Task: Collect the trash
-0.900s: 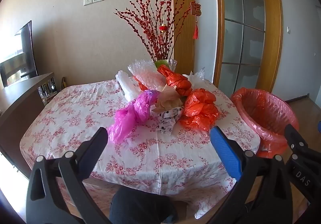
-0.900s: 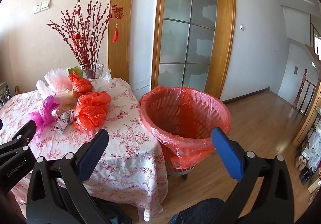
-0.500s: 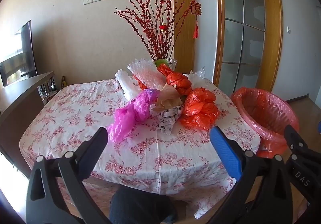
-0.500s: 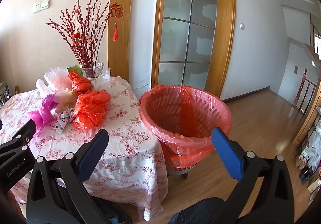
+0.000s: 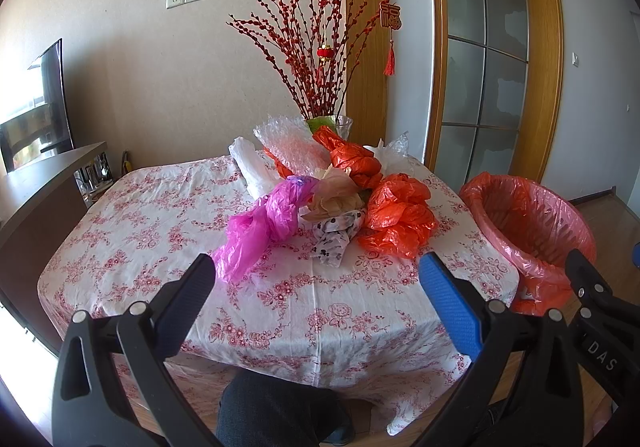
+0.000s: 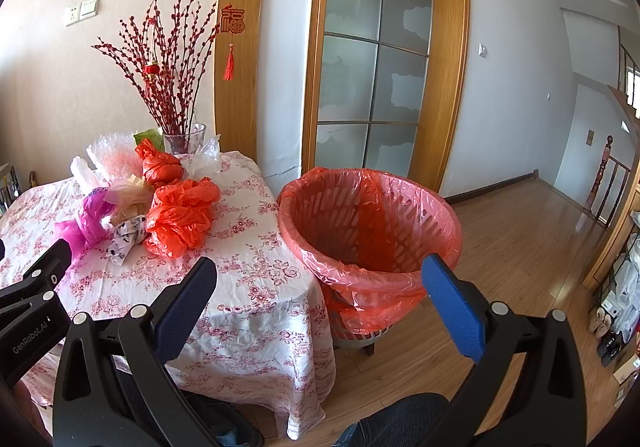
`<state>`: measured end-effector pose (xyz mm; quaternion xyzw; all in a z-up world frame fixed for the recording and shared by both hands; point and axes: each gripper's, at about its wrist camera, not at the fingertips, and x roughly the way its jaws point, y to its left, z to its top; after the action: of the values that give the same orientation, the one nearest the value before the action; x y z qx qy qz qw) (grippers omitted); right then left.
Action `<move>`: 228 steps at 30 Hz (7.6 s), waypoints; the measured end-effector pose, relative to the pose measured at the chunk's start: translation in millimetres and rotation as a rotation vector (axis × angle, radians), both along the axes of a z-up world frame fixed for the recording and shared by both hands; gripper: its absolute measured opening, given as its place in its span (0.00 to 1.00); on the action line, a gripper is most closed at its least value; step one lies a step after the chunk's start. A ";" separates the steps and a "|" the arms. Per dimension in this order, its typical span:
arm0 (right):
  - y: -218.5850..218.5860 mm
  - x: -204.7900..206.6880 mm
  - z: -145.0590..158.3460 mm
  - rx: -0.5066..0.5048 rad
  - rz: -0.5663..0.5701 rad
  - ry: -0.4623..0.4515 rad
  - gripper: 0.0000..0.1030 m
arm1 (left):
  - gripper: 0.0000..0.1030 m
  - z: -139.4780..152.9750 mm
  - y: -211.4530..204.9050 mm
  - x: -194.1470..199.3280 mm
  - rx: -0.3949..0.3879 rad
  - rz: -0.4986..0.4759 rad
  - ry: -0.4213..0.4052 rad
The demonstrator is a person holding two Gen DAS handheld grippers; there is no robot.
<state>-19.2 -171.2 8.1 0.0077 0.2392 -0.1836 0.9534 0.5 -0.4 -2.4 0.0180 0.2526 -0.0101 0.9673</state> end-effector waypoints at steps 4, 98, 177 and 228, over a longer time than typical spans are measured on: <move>0.0 0.1 -0.3 0.000 0.000 0.001 0.98 | 0.96 0.2 -0.2 -0.2 0.000 0.000 -0.001; 54.0 165.4 -39.4 0.204 0.336 0.180 0.77 | 0.96 -27.0 106.7 79.9 -0.058 0.156 0.070; -137.4 92.7 -19.6 0.220 -0.007 0.090 0.27 | 0.19 -6.1 -138.6 141.8 -0.161 -0.529 0.237; -58.4 136.9 -24.9 0.228 0.192 0.110 0.64 | 0.62 -16.7 5.1 115.2 -0.102 -0.128 0.113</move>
<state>117.8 -229.7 -16.8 0.0826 0.3100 -0.0632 0.9450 115.7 4.7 -19.1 -0.0155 0.3042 -0.0858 0.9486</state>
